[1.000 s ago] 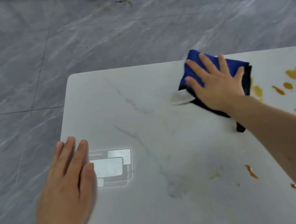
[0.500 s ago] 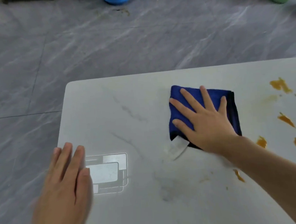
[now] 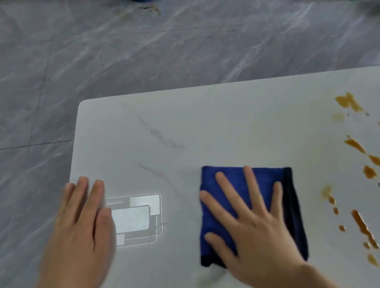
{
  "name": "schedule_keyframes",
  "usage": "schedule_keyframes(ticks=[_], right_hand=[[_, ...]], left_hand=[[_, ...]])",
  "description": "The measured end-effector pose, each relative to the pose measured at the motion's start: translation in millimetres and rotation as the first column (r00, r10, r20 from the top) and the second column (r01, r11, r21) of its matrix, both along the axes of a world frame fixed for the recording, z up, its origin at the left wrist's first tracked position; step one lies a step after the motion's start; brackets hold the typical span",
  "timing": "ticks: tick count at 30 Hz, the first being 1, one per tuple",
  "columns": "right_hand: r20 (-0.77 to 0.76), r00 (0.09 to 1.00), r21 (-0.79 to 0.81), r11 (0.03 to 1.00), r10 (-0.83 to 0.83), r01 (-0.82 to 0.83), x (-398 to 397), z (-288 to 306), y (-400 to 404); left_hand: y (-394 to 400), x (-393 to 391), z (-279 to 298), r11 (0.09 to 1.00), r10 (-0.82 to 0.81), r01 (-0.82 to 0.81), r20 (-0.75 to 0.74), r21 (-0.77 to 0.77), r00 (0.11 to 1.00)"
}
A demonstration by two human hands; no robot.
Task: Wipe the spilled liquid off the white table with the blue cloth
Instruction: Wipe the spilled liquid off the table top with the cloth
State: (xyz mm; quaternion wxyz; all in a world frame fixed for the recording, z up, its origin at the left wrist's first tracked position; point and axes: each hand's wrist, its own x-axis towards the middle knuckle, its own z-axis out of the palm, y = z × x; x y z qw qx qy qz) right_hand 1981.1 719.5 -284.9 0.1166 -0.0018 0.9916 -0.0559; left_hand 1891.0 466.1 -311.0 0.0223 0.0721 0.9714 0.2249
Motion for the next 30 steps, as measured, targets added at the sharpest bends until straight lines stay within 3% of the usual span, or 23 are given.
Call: schedule_keyframes(ticks=[2,5,12,14,17,21,25,30], right_hand=[[-0.015,0.998,-0.006,0.998,0.057,-0.057,-11,-2,-9],[-0.053,0.999,0.030,1.000,0.003,-0.001,-46,-3,8],[0.003,0.905,0.060,0.903,-0.426,0.425,-31,-5,80],[-0.003,0.916,0.073,0.913,-0.402,0.401,-1,-3,69],[0.021,0.973,0.038,0.973,-0.230,0.230,31,4,30],[0.005,0.998,0.029,0.998,-0.057,0.057,28,3,8],[0.000,0.997,0.058,0.995,-0.080,0.080,1,1,29],[-0.013,0.965,0.112,0.959,-0.262,0.262,2,-6,57]], left_hand=[[1,0,1,1.000,0.004,-0.004,-0.002,0.003,1.000],[1,0,2,1.000,-0.007,0.007,-0.016,0.005,1.000],[-3,-2,-3,1.000,-0.021,0.021,-0.042,-0.007,0.999],[-3,-3,-6,1.000,-0.023,0.022,-0.056,-0.014,0.998],[-2,-3,-7,1.000,-0.026,0.026,-0.074,-0.010,0.997],[-1,-2,-7,1.000,-0.022,0.022,-0.072,0.003,0.997],[-2,-2,-5,1.000,-0.028,0.028,-0.053,0.003,0.998],[-6,-3,-8,0.998,-0.060,0.058,-0.088,-0.019,0.994]])
